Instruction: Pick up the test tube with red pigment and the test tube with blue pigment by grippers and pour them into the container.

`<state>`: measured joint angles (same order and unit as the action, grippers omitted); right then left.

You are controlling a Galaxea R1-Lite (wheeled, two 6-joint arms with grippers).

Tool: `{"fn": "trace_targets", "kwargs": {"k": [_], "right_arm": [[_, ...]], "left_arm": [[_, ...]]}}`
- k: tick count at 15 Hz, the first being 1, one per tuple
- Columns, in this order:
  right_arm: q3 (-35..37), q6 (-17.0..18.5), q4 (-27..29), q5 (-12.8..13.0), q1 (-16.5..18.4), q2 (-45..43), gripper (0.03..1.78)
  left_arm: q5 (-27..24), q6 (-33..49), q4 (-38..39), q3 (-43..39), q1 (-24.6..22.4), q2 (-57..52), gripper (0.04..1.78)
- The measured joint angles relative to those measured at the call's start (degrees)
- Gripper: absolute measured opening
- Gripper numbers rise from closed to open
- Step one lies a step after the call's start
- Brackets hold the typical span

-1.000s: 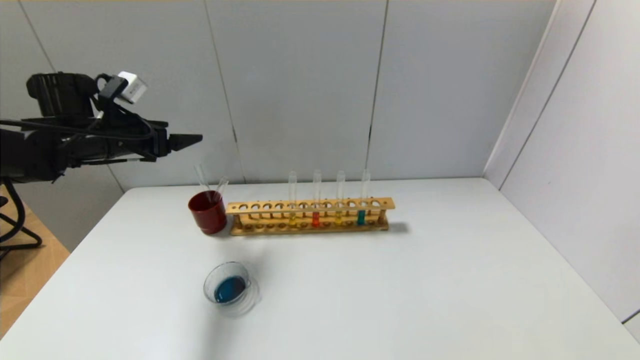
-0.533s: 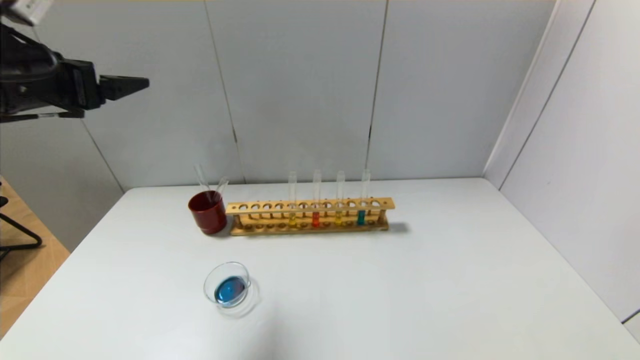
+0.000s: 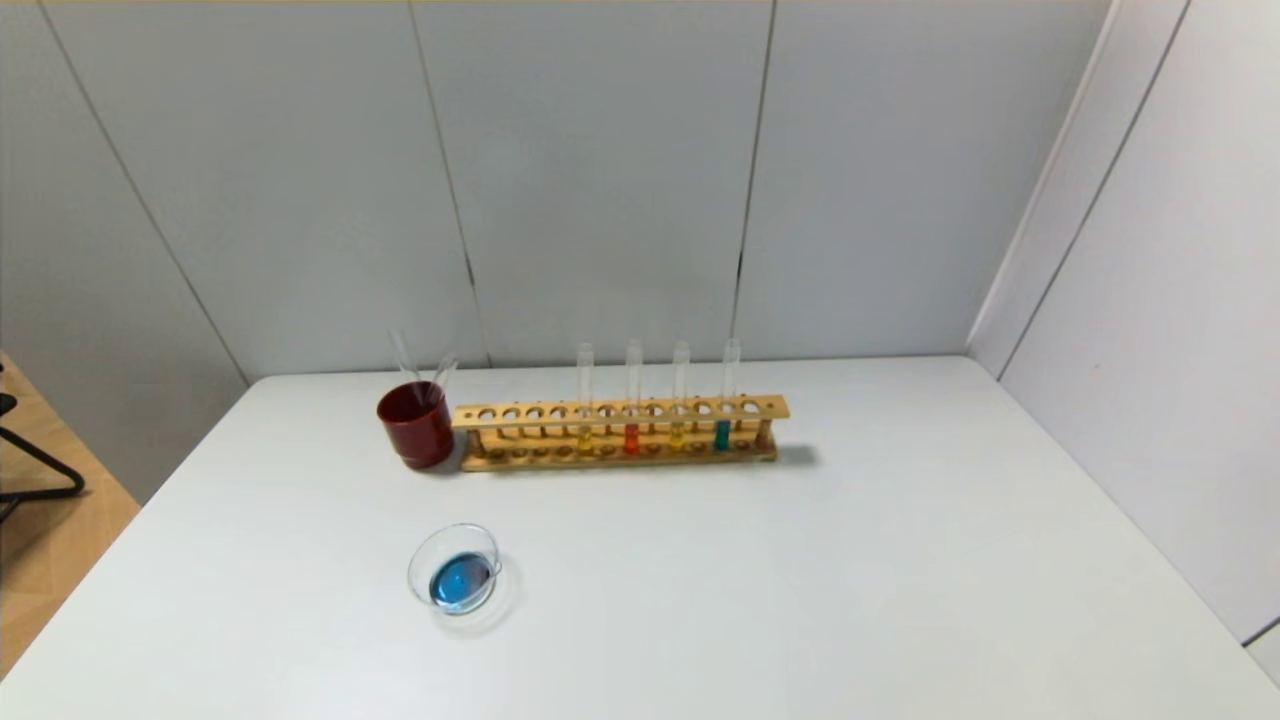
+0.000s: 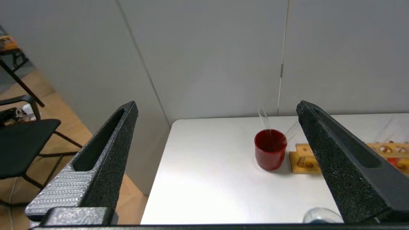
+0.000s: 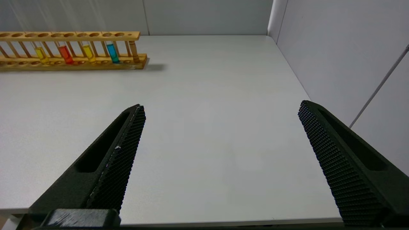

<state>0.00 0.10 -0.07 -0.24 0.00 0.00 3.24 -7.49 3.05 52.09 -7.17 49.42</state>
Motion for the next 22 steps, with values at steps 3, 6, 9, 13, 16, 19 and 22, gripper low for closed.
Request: {"fn": "trace_targets", "kwargs": {"k": [3,6,9,13,16,19,22], "right_arm": [[0.0,0.0,0.0,0.0,0.0,0.0,1.75],[0.0,0.0,0.0,0.0,0.0,0.0,1.75],[0.0,0.0,0.0,0.0,0.0,0.0,1.75],[0.0,0.0,0.0,0.0,0.0,0.0,1.75],[0.0,0.0,0.0,0.0,0.0,0.0,1.75],[0.0,0.0,0.0,0.0,0.0,0.0,1.75],[0.0,0.0,0.0,0.0,0.0,0.0,1.75]], "left_arm": [[1.0,0.4,-0.3,-10.1,0.1,-15.5,1.75],[-1.0,0.3,0.4,-19.0,2.7,-29.2,1.75],[-2.8,0.3,1.6,-28.1,5.4,-41.2,1.75],[-3.0,1.2,7.1,-43.3,6.5,-48.0,1.75],[0.3,2.4,7.1,-50.8,6.7,-49.2,1.75],[-0.4,1.4,1.6,-51.9,6.8,-49.5,1.75],[-5.7,0.7,-5.8,-51.3,6.8,-49.6,1.75]]}}
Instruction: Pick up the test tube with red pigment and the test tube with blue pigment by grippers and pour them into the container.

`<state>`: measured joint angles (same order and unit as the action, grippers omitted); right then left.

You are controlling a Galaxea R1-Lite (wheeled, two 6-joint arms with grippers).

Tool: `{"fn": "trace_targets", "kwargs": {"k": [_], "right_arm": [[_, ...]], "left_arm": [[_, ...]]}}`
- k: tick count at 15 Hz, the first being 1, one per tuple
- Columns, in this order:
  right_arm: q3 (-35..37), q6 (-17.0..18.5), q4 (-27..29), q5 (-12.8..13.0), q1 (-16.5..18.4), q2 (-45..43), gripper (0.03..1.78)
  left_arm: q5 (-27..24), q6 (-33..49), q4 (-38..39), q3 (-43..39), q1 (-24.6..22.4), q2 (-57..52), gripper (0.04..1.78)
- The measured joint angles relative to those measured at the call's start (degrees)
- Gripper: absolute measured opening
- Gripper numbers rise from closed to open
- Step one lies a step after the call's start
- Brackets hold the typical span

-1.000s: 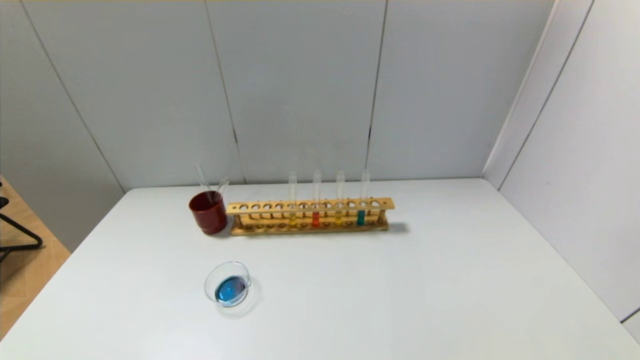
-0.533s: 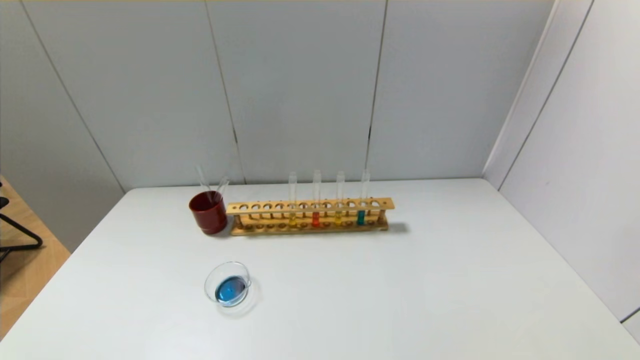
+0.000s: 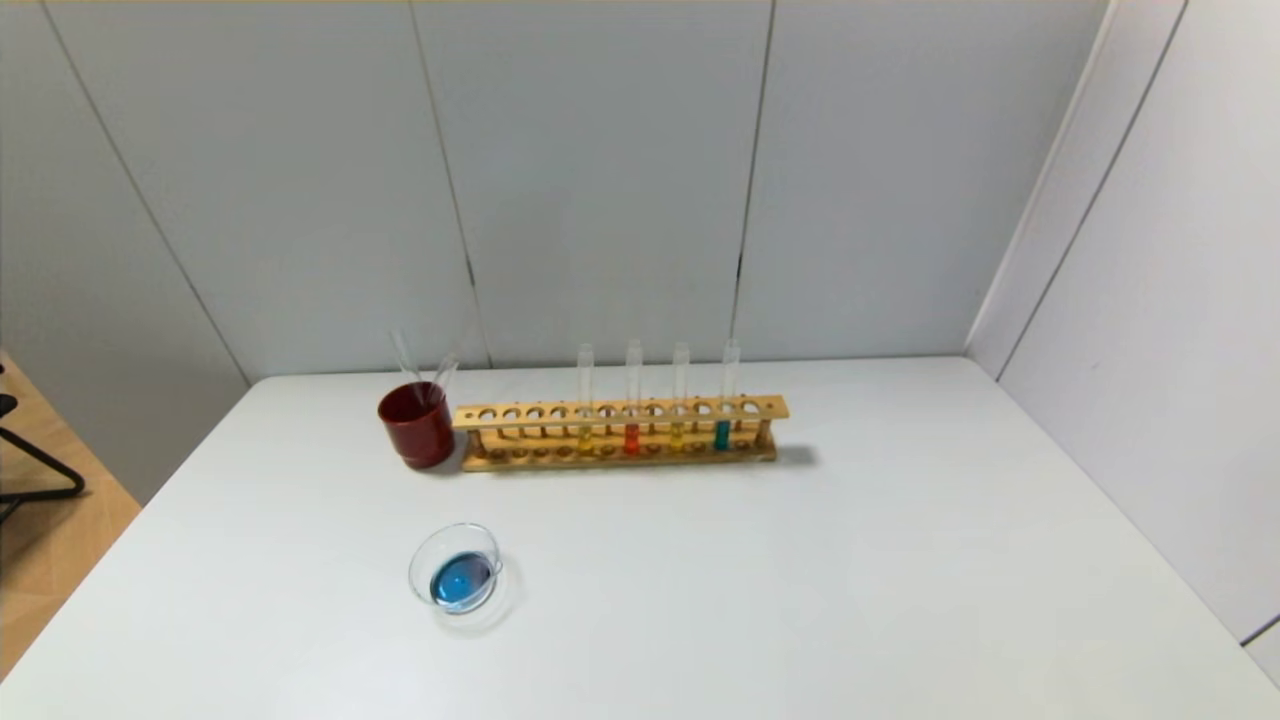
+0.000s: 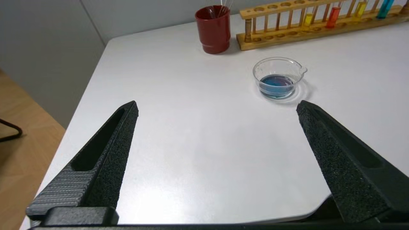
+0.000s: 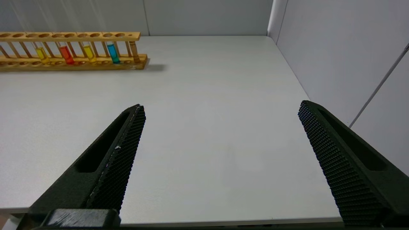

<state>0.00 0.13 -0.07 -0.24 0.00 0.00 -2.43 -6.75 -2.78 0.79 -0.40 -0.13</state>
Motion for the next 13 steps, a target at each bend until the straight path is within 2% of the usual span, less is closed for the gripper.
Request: {"fn": "trace_targets", "kwargs": {"k": [13], "right_arm": [[0.0,0.1,0.0,0.0,0.0,0.0,1.75]], "left_arm": [[1.2,4.6,2.0,-0.8,0.2,0.0,1.75]]}}
